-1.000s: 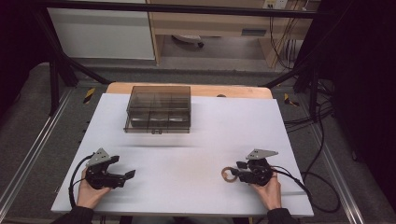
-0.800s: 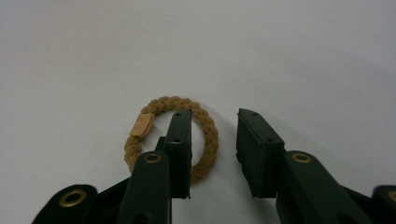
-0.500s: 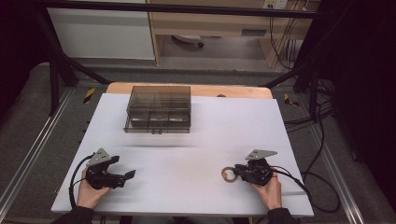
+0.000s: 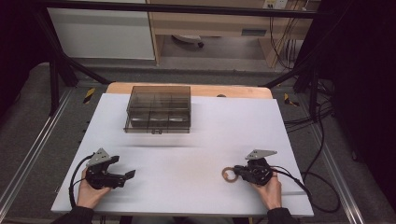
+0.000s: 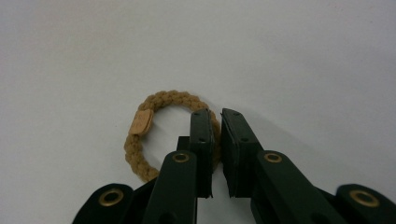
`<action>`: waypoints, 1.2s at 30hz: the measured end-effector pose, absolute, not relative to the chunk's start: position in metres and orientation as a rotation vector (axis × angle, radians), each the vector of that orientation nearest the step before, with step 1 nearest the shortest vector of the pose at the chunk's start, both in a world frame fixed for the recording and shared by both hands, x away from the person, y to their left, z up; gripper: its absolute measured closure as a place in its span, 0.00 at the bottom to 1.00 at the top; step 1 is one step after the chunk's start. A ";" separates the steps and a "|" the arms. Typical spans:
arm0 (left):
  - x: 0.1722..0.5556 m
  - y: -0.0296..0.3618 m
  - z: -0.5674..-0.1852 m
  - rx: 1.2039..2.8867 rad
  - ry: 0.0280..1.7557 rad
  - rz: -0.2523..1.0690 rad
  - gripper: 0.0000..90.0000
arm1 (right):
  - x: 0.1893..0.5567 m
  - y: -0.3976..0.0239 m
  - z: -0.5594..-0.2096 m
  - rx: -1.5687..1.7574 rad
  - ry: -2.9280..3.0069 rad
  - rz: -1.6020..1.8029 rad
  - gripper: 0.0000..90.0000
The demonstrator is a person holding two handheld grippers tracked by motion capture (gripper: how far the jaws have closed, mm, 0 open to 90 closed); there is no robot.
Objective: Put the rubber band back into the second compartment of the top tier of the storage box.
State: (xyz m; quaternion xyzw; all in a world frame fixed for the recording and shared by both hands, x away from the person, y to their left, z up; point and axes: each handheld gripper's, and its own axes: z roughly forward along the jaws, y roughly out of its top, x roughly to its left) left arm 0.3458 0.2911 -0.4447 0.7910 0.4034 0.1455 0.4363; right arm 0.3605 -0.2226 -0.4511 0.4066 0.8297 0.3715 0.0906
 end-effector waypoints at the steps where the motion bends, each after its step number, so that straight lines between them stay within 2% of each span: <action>1: 0.346 0.291 -0.445 1.967 1.003 0.362 0.06 | 0.361 -0.223 -0.451 1.210 2.467 1.106 0.93; 36: 0.346 0.291 -0.445 1.971 1.008 0.366 0.06 | 0.358 -0.226 -0.431 1.180 2.403 1.188 0.94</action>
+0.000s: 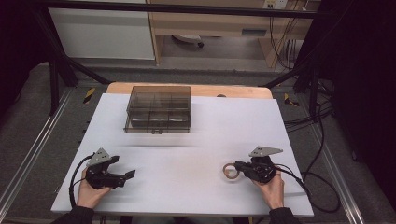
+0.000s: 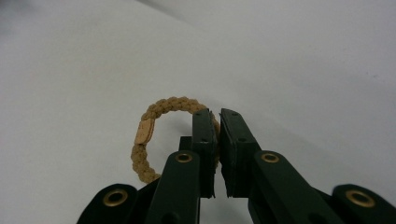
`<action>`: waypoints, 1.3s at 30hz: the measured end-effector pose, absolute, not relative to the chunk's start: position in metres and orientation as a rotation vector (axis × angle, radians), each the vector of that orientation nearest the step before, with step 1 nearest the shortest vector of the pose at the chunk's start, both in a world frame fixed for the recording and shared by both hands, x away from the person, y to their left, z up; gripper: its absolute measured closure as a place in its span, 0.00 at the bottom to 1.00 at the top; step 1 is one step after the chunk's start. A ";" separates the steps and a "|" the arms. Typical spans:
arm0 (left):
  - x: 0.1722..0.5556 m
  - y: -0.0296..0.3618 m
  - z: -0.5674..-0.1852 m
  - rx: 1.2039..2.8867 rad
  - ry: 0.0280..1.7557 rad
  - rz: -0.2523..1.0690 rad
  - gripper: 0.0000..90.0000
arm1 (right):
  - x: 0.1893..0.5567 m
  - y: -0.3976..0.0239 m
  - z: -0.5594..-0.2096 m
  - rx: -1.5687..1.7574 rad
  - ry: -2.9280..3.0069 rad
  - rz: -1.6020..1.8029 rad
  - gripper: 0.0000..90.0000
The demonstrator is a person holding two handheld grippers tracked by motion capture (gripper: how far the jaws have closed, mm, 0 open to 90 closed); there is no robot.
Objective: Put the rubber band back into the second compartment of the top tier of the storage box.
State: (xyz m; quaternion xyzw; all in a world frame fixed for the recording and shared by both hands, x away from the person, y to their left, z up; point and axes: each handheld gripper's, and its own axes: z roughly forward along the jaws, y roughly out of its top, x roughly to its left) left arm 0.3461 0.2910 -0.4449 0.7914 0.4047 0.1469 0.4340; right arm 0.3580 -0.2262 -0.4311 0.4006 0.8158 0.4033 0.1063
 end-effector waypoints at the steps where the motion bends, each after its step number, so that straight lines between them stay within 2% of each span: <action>1: 0.346 0.291 -0.445 1.970 1.008 0.367 0.06 | 0.358 -0.226 -0.430 1.184 2.395 1.198 0.94; 39: 0.346 0.292 -0.445 1.968 1.019 0.375 0.06 | 0.372 -0.193 -0.406 1.105 2.388 1.256 0.95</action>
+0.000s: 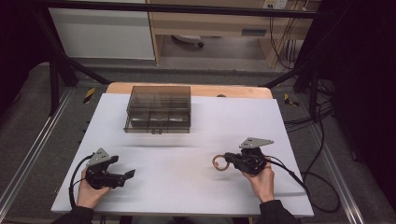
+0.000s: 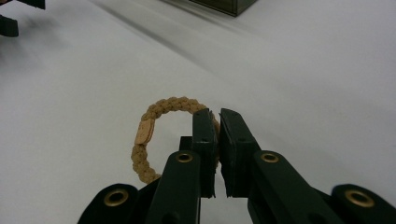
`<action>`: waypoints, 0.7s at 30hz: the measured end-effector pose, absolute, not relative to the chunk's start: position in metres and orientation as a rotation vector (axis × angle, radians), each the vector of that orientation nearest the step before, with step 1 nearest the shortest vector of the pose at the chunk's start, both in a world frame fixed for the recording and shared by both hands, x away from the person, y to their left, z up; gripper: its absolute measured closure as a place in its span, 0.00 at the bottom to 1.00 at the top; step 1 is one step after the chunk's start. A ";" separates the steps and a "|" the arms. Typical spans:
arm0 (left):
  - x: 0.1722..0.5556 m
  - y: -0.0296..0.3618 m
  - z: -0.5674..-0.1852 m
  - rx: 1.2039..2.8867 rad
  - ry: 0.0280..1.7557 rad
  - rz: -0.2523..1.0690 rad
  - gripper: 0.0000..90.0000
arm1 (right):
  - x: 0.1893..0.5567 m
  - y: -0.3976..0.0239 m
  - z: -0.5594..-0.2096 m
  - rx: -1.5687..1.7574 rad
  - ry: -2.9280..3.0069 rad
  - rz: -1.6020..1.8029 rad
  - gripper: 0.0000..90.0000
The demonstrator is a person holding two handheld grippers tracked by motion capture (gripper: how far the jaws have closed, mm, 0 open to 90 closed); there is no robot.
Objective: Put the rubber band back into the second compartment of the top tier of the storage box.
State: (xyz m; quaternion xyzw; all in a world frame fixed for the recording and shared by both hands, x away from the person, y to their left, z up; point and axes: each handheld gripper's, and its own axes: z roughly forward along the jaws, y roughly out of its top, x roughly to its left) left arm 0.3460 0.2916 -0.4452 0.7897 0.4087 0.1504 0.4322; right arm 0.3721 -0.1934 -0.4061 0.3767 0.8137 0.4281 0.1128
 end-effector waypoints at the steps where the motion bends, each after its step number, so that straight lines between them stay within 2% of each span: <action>1: 0.346 0.292 -0.445 1.967 1.020 0.375 0.06 | 0.373 -0.192 -0.406 1.102 2.388 1.256 0.95; 21: 0.346 0.292 -0.445 1.967 1.020 0.372 0.06 | 0.384 -0.161 -0.395 1.077 2.386 1.279 0.95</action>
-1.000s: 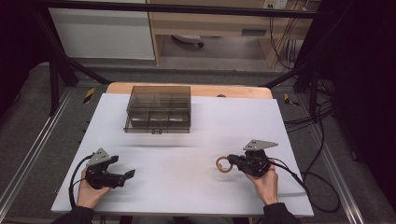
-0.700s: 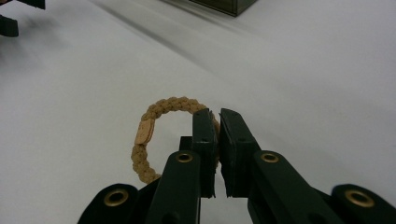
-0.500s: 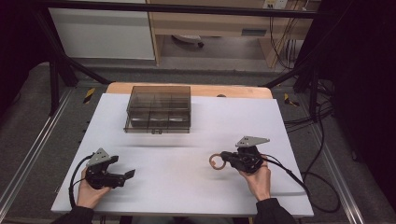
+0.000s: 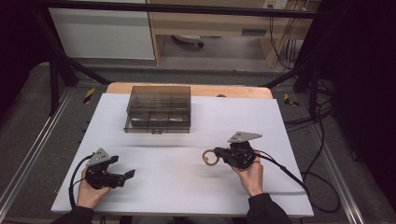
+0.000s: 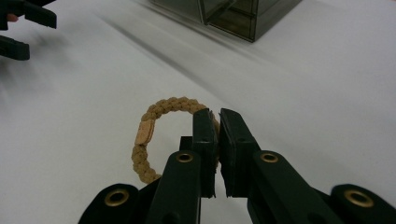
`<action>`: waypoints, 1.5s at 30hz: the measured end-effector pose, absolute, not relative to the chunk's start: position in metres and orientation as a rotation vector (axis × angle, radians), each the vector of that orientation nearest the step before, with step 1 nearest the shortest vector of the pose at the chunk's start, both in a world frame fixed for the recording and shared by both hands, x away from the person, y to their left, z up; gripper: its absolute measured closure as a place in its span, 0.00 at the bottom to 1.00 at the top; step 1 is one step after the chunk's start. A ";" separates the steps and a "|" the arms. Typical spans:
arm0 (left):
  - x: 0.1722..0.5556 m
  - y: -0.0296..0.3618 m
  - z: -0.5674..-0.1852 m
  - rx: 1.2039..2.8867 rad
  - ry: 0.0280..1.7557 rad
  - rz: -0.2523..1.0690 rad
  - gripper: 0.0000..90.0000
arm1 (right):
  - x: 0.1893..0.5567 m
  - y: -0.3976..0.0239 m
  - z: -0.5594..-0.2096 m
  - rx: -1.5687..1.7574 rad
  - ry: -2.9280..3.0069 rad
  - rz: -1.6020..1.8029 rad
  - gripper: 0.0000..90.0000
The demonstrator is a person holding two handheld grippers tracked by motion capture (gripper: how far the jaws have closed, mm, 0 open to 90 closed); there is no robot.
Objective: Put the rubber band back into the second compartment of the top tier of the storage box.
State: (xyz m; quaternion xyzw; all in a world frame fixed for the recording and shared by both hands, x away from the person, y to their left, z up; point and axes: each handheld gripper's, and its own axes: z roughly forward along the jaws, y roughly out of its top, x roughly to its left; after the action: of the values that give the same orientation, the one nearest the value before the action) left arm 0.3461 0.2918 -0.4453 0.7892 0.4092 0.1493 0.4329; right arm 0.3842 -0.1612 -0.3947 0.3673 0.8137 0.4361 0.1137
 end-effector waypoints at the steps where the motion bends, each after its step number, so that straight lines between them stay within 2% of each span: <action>1: 0.346 0.292 -0.445 1.967 1.019 0.372 0.06 | 0.385 -0.159 -0.394 1.079 2.386 1.281 0.95; 45: 0.346 0.292 -0.445 1.967 1.016 0.372 0.06 | 0.416 -0.083 -0.365 1.001 2.340 1.355 0.95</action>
State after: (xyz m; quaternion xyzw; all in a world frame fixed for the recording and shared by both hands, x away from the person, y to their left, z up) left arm 0.3458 0.2918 -0.4449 0.7896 0.4078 0.1494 0.4335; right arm 0.4160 -0.0829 -0.3646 0.3444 0.8047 0.4661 0.1289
